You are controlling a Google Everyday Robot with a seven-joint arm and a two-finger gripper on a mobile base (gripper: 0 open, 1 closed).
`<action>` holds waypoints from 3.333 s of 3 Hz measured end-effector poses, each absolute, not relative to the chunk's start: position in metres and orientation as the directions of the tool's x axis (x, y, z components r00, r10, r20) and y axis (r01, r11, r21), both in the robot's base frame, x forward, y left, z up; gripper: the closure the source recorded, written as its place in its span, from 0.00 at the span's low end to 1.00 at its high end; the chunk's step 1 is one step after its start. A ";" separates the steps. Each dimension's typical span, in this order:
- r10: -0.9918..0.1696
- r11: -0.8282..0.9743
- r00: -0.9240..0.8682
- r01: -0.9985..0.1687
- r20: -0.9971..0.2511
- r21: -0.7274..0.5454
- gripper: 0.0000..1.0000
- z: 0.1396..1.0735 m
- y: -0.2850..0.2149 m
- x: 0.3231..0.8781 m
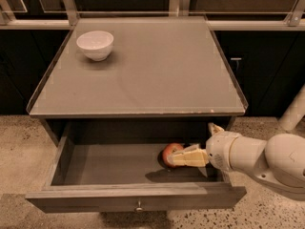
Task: Pick apple from top drawer and place on counter
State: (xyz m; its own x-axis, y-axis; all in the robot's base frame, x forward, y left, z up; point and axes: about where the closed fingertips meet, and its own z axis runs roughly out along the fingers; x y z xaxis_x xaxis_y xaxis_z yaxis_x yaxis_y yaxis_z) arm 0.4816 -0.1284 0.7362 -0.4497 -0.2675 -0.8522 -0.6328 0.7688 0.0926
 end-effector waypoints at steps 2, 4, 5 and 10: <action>-0.266 0.781 -0.444 -0.619 -0.856 0.078 0.00 0.736 -0.129 0.484; -0.336 0.772 -0.472 -0.634 -0.815 0.048 0.00 0.699 -0.111 0.491; -0.366 0.758 -0.487 -0.651 -0.793 0.050 0.00 0.680 -0.100 0.492; -0.383 0.823 -0.554 -0.568 -0.739 -0.001 0.00 0.641 -0.118 0.510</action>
Offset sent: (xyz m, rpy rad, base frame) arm 0.0041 -0.0073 0.0008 -0.0233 -0.0272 -0.0512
